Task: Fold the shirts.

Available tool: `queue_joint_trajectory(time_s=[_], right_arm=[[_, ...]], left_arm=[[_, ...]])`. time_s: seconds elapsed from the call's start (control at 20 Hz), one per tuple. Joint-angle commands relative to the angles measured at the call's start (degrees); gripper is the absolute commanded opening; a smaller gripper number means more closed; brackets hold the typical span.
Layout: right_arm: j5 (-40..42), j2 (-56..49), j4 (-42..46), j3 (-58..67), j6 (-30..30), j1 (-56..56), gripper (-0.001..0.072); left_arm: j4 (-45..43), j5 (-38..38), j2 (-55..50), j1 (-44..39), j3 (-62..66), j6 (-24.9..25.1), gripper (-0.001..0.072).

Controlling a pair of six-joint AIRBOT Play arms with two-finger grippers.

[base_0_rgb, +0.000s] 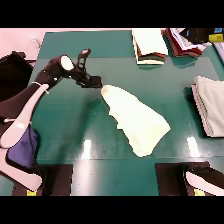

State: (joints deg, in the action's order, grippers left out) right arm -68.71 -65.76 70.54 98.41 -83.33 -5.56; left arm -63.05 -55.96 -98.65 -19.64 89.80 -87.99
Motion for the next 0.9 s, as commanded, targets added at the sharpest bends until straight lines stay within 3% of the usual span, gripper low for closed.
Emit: queue_joint_trajectory(time_s=[0.0, 0.2, 0.3, 0.35, 0.55, 0.6, 0.65, 0.7, 0.85], right_arm=[[-0.39, 0.07, -0.07, -3.61, -0.04, -0.07, 0.0016], [-2.93, 0.85, -0.04, -10.01, -0.04, 1.01, 0.0016], [-5.18, 2.36, -0.04, -15.45, -0.04, 4.31, 0.0016], [-6.58, 3.37, -0.04, -18.62, -0.04, 6.64, 0.0016], [-11.43, 8.02, -0.02, -36.83, 0.04, 19.23, 0.0021], [-11.23, 8.85, -0.13, -42.45, 0.04, 22.58, 0.0184], [-10.60, 9.22, -0.61, -47.58, 0.07, 25.05, 0.0435], [-10.16, 9.03, -1.60, -52.72, 1.16, 27.23, 0.0484], [-7.74, 6.27, -11.89, -62.47, 9.35, 29.18, 0.0484]], left_arm=[[10.80, 5.35, -5.73, 0.26, -0.33, 2.16, 0.0539], [13.84, 8.17, -6.97, -0.35, -0.26, 3.56, 0.0533], [13.79, 7.56, -6.69, 0.76, 0.55, 3.67, 0.0117], [13.73, 6.80, -6.62, 1.31, 1.49, 3.72, 0.0025], [13.51, 0.74, -6.62, 3.89, 7.43, 6.01, 0.0026], [12.74, -0.35, -6.62, 4.20, 8.74, 5.99, 0.0025], [12.46, -0.87, -6.62, 4.20, 9.57, 6.01, 0.0026], [12.46, -0.85, -6.62, 4.20, 10.01, 5.99, 0.0025], [12.48, -1.25, -6.62, 4.20, 10.08, 5.97, 0.0025]])
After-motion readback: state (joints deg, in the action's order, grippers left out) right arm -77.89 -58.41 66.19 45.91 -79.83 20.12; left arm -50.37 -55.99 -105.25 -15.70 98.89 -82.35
